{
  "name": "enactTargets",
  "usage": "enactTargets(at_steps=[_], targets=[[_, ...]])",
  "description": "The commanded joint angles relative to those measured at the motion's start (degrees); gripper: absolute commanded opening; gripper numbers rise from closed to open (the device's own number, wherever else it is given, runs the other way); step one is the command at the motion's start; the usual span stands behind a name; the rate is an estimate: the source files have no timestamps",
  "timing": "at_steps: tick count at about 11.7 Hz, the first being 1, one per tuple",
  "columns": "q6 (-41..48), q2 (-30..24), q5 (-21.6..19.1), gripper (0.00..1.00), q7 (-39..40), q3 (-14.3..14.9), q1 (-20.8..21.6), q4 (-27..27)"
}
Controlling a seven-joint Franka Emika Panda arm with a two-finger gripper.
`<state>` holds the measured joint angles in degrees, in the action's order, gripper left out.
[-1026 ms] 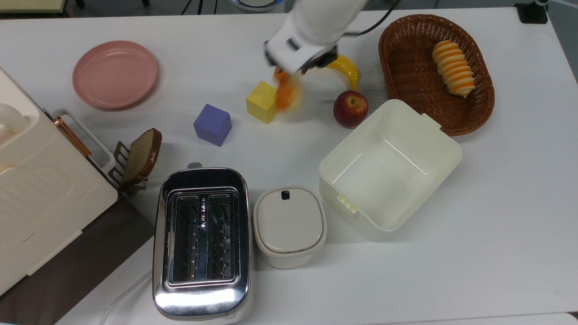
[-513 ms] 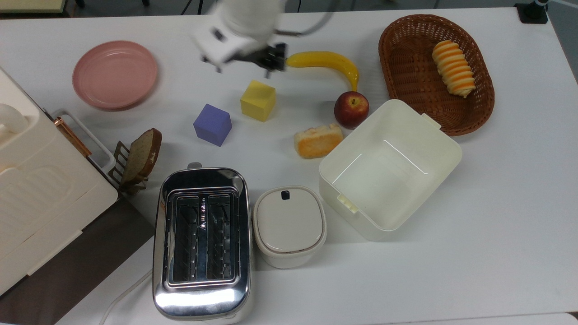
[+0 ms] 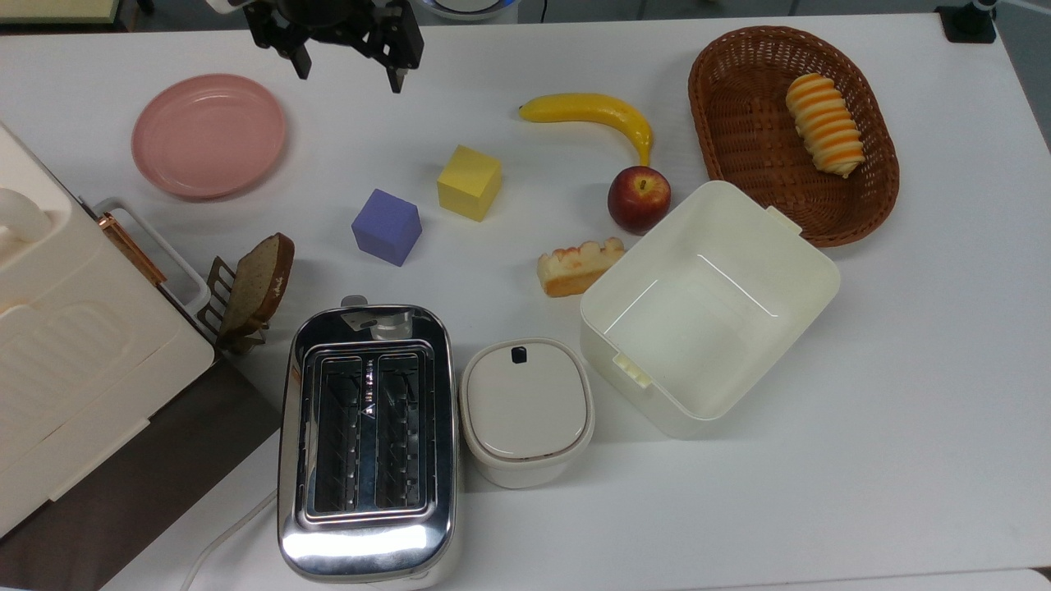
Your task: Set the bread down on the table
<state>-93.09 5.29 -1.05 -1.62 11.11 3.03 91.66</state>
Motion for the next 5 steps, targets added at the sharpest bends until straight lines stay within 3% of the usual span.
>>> enactTargets(at_steps=[1,5], targets=[[-1.65,-1.24,-0.35,1.00,-2.76,-0.65,-0.75,0.45],[-3.24,-1.15,0.26,1.00,-6.21,-0.66,-0.40,0.53]])
